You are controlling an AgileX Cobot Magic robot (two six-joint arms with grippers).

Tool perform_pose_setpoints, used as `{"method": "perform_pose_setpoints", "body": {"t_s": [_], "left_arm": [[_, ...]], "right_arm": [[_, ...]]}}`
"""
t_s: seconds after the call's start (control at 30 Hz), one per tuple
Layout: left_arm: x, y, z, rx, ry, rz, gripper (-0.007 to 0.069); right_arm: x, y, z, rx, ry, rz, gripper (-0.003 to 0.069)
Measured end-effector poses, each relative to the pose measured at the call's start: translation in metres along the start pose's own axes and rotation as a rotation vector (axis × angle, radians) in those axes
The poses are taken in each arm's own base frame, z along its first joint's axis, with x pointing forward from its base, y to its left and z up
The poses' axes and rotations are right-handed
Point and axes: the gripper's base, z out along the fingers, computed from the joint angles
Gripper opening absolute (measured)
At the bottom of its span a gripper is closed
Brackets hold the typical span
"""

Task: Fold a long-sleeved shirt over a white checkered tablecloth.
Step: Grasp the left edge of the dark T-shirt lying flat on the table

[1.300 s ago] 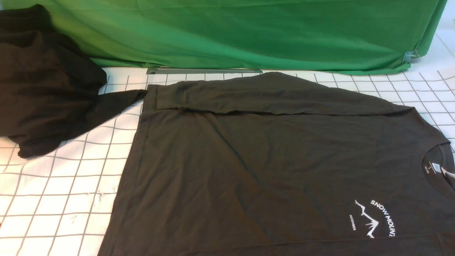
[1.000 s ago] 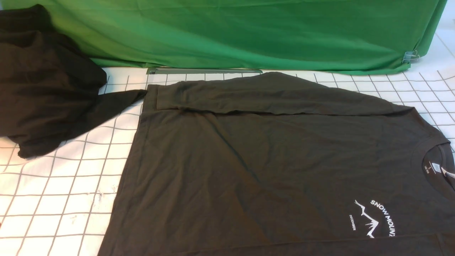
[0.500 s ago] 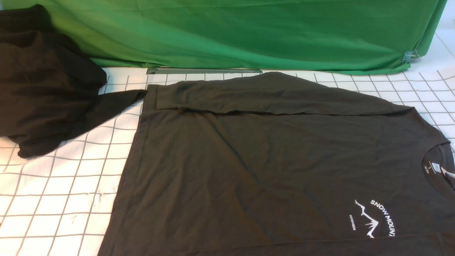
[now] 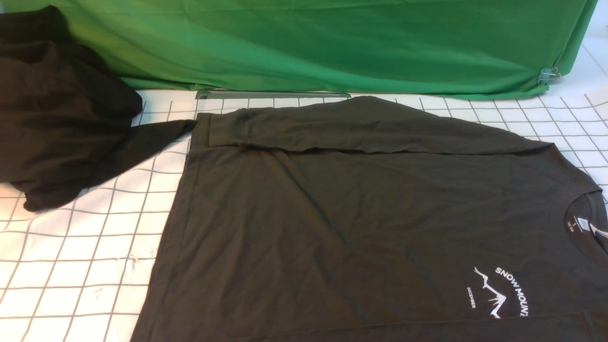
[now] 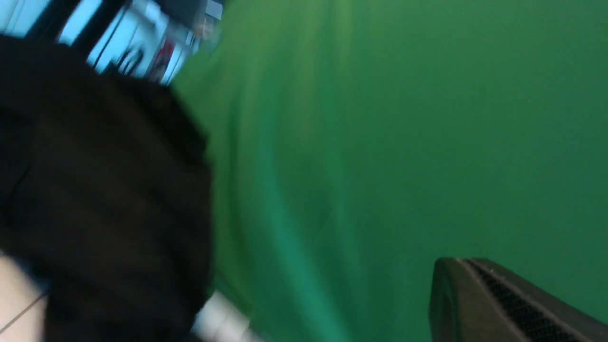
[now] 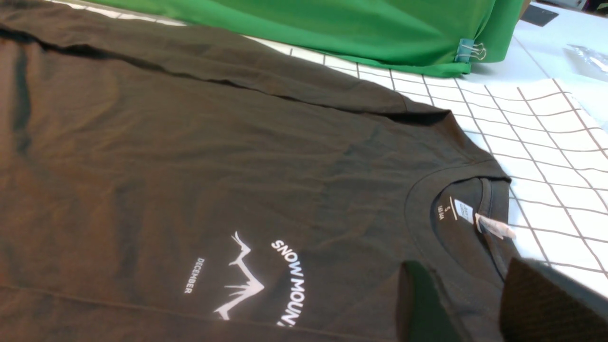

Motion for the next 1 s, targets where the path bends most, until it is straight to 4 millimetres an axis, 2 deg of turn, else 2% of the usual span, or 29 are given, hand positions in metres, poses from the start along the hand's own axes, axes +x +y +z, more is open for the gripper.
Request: {"method": "perform_pose_setpoints", "body": {"t_s": [0.07,0.1,0.13,0.17,0.2,0.23,0.27,0.3,0.4,0.43,0.47,0.57,0.67,0.73,0.77,0.8,0.87,0.93,1.0], "left_arm": [[-0.014,-0.018,0.003,0.088,-0.038,-0.038,0.0002],[-0.026,-0.035,0.007,0.128,-0.024,-0.042,0.0002],[-0.027,-0.037,0.008,0.130,-0.017,-0.041,0.0002],[-0.046,-0.061,0.016,0.139,0.026,-0.020,0.0002],[-0.046,-0.062,0.017,0.122,0.051,-0.008,0.0002],[-0.063,-0.080,0.032,0.049,0.129,0.060,0.0002],[-0.067,-0.084,0.044,-0.042,0.219,0.132,0.0002],[-0.071,-0.088,0.046,-0.047,0.222,0.146,0.0002],[-0.070,-0.094,0.081,-0.220,0.528,0.355,0.0002],[-0.061,-0.092,0.093,-0.273,0.708,0.403,0.0002],[-0.058,-0.092,0.099,-0.284,0.741,0.407,0.0002],[-0.012,-0.070,0.127,-0.341,1.228,0.454,0.0002],[0.023,-0.044,0.142,-0.387,1.470,0.443,0.0002],[0.033,-0.037,0.145,-0.397,1.522,0.443,0.0000],[0.046,-0.029,0.147,-0.409,1.583,0.444,-0.0006],[0.047,-0.028,0.146,-0.410,1.591,0.445,-0.0006],[0.067,-0.025,0.142,-0.377,1.649,0.483,-0.0008],[0.081,-0.030,0.136,-0.342,1.682,0.504,-0.0009],[0.097,-0.034,0.126,-0.325,1.737,0.518,-0.0009]], "right_arm": [[-0.001,0.000,0.000,0.000,-0.015,0.012,0.0241],[-0.004,0.000,0.000,-0.002,-0.039,0.046,0.0241],[-0.004,0.000,0.000,-0.005,-0.046,0.071,0.0241],[-0.011,0.000,-0.001,-0.017,-0.121,0.207,0.0241],[-0.012,0.000,-0.001,-0.017,-0.132,0.207,0.0241],[-0.022,-0.001,-0.003,-0.040,-0.243,0.438,0.0241],[-0.027,-0.003,-0.004,-0.053,-0.299,0.538,0.0241],[-0.029,-0.003,-0.005,-0.056,-0.321,0.555,0.0241],[-0.039,-0.007,-0.009,-0.089,-0.451,0.716,0.0241],[-0.042,-0.008,-0.010,-0.094,-0.485,0.728,0.0241],[-0.042,-0.008,-0.011,-0.096,-0.494,0.736,0.0241],[-0.046,-0.009,-0.013,-0.100,-0.542,0.739,0.0241],[-0.048,-0.010,-0.014,-0.094,-0.571,0.714,0.0241],[-0.048,-0.010,-0.014,-0.092,-0.578,0.705,0.0241],[-0.049,-0.010,-0.015,-0.092,-0.583,0.705,0.0241],[-0.049,-0.010,-0.015,-0.093,-0.583,0.707,0.0241],[-0.048,-0.010,-0.014,-0.095,-0.575,0.718,0.0233],[-0.046,-0.008,-0.012,-0.098,-0.514,0.719,0.0183],[-0.051,-0.005,-0.010,-0.115,-0.390,0.705,0.0077]]}}
